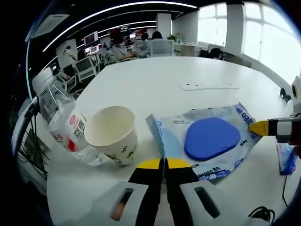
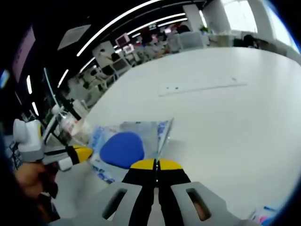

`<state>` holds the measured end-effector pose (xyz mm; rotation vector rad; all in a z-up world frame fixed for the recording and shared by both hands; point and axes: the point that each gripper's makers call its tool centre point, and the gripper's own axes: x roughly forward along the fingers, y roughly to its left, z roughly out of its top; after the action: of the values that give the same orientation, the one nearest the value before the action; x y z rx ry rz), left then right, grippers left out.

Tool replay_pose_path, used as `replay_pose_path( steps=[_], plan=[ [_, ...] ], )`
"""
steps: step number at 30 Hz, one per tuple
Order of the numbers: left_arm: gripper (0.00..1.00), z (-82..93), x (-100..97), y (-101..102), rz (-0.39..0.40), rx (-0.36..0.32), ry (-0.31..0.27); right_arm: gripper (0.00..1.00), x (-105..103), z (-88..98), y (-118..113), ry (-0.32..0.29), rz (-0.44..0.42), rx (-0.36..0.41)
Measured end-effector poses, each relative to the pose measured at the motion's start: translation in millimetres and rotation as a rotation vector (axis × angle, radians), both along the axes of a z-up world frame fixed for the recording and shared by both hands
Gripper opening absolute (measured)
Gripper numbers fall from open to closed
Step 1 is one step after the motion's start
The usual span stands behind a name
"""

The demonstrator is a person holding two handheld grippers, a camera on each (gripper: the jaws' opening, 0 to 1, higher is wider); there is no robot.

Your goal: Arrange the tabletop items into an orderly group along one side of the table until the central work area is clear of visible clutter.

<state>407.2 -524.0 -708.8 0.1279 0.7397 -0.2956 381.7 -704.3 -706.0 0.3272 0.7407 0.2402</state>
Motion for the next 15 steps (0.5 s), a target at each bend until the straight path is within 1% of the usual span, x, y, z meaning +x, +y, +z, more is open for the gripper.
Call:
replay_pose_path(
  steps=[4, 9, 11, 15],
  plan=[
    [0.01, -1.1, 6.7, 0, 0.01, -0.002, 0.009, 0.0, 5, -2.3, 0, 0.004, -0.003, 0.004],
    [0.01, -3.8, 11.8, 0, 0.017, -0.003, 0.024, 0.0, 9, -9.6, 0, 0.018, -0.018, 0.013],
    [0.01, -6.3, 13.6, -1, 0.013, -0.008, 0.038, 0.0, 11, -11.8, 0, 0.023, -0.025, 0.013],
    [0.01, -6.4, 17.5, 1, 0.024, -0.004, 0.04, 0.0, 14, -14.5, 1, 0.031, -0.031, 0.025]
  ],
)
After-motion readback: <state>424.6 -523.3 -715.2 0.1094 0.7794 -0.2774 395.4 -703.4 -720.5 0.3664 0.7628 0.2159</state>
